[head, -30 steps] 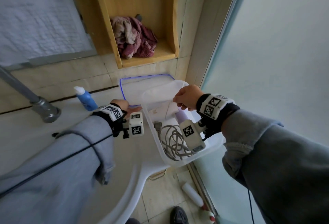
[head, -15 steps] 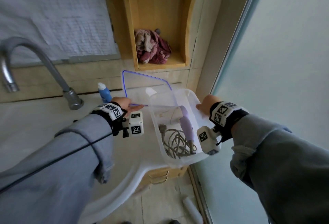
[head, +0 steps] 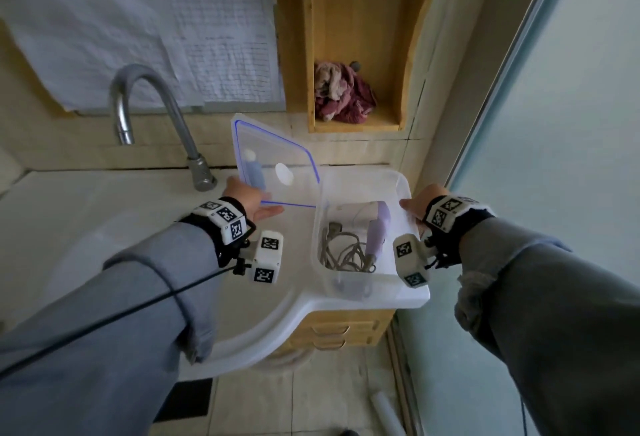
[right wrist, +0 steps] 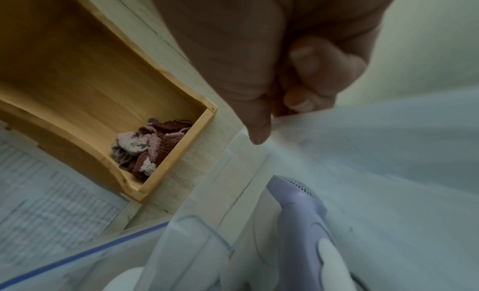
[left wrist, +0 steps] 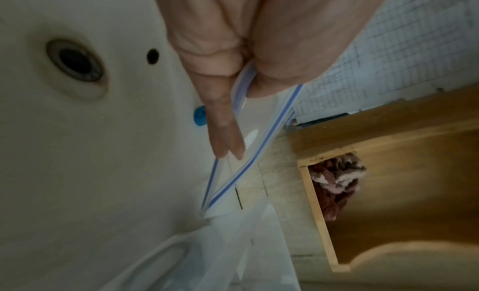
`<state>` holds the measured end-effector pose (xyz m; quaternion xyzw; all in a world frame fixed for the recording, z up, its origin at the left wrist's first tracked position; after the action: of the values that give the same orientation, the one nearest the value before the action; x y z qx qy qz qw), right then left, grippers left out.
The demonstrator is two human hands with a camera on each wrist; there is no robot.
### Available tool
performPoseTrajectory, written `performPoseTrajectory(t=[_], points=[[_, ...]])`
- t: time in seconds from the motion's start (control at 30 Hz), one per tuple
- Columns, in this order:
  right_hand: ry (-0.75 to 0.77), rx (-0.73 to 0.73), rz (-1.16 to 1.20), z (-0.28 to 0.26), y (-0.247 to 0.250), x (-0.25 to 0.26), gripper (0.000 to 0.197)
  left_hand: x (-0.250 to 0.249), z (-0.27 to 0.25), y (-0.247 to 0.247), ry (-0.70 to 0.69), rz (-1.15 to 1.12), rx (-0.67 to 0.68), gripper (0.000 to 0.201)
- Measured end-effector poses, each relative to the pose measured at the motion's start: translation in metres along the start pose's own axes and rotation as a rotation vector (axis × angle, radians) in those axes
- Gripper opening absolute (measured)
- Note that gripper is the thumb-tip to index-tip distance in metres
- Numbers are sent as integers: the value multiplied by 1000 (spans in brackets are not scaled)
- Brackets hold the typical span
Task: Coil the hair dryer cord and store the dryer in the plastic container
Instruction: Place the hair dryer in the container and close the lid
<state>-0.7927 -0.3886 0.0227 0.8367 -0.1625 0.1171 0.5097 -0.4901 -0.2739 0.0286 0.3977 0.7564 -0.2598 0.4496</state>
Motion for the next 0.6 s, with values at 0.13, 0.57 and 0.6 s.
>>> performPoseTrajectory(t=[0.13, 0.57, 0.6], points=[[-23, -72, 60, -20, -1, 3, 37, -14, -27, 12, -198, 345, -49, 58], [176, 398, 1304, -131, -43, 110, 75, -13, -102, 73, -594, 842, 20, 53], [184, 438, 1329, -134, -43, 112, 78, -13, -109, 74, -643, 847, 36, 53]])
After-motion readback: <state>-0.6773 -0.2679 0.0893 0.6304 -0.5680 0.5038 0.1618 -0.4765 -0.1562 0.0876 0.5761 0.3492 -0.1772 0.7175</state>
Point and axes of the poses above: each hand's wrist, its own z-axis towards the middle knuckle, its own y-axis out of the back of the hand, x = y × z, the point moved 5 cm from there along z, towards the middle knuckle, and after that the axes turned 4 degrees about x, right-handed, at the moved point
